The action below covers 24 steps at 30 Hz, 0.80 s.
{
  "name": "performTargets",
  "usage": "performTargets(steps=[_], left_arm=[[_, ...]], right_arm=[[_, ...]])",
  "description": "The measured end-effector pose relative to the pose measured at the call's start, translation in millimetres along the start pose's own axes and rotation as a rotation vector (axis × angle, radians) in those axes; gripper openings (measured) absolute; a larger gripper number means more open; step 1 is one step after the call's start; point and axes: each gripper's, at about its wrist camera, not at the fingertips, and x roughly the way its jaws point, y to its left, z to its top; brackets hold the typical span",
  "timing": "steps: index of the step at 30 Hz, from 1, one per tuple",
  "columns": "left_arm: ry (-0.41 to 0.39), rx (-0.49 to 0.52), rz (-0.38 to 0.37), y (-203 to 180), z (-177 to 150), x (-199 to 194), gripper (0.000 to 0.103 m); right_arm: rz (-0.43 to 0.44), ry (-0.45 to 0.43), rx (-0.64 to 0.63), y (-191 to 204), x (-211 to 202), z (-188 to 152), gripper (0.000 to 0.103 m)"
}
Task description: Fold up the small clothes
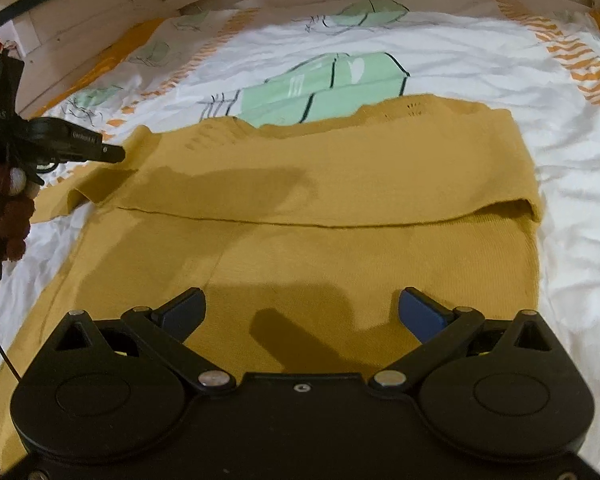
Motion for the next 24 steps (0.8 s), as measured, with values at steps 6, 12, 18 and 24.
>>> performTargets(steps=[6,12,18,24], left_arm=[[0.076,-0.016,0.045,12,-13,22,0.007],[0.06,0.035,0.061,9,-24,30,0.007],[0.019,0.108,0.093,-3,-34,31,0.006],[0.012,0.093,0.082,0,-33,30,0.006]], right_arm=[[0.021,-0.026,0.006,-4,-6,5,0.103],[0.023,-0.164,0.045,-22,-26,16,0.103],[-0.095,-0.341,-0.032,-36,-33,30,0.103],[-0.103,-0.234,0.054,-67,2,35,0.103]])
